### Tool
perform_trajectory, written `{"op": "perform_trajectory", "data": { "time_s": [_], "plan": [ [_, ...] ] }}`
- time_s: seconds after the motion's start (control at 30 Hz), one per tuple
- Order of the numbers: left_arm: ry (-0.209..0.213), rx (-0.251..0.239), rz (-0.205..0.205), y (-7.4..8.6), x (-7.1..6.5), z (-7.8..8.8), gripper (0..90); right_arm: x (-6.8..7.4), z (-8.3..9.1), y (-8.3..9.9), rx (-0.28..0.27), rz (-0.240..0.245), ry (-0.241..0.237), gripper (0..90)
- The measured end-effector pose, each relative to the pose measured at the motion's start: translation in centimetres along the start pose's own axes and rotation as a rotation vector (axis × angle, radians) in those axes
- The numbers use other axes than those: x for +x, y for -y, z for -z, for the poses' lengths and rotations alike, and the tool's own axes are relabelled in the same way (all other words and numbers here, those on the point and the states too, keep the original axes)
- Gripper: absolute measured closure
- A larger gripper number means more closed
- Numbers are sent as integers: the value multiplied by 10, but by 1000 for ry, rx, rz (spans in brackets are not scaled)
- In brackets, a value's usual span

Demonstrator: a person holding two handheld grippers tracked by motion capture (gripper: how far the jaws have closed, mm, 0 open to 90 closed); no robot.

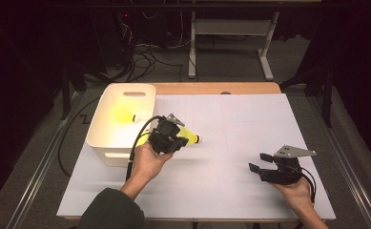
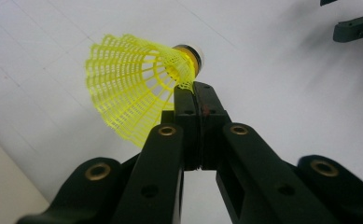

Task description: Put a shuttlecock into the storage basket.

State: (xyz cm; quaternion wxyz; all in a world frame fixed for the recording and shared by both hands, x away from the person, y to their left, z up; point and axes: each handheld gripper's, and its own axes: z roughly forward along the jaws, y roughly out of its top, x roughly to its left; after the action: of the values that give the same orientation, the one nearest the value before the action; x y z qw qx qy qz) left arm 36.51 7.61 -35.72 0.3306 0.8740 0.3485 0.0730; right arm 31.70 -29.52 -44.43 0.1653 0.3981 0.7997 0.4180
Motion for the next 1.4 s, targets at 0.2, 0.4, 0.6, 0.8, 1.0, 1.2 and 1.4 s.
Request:
{"op": "perform_trajectory", "data": {
  "time_s": [0.2, 0.4, 0.6, 0.8, 1.0, 1.2, 1.4],
  "plan": [
    [-14, -18, 9, -2, 3, 8, 897, 1, 3, 5, -10, -4, 4, 367],
    [-29, -29, 7, -6, 4, 17, 897, 2, 6, 11, -19, -3, 15, 346],
    [-32, -32, 19, -9, 8, 21, 897, 2, 10, 17, -39, -20, 25, 338],
    [-42, -30, 14, -14, 9, 28, 897, 1, 15, 22, -65, -25, 46, 339],
    [-53, -31, 23, -18, 13, 35, 897, 1, 15, 26, -64, -32, 48, 339],
    [-54, -32, 36, -21, 19, 40, 897, 1, 16, 29, -63, -34, 53, 339],
    [-60, -38, 50, -24, 24, 44, 897, 2, 15, 31, -58, -21, 55, 340]
  ]
}}
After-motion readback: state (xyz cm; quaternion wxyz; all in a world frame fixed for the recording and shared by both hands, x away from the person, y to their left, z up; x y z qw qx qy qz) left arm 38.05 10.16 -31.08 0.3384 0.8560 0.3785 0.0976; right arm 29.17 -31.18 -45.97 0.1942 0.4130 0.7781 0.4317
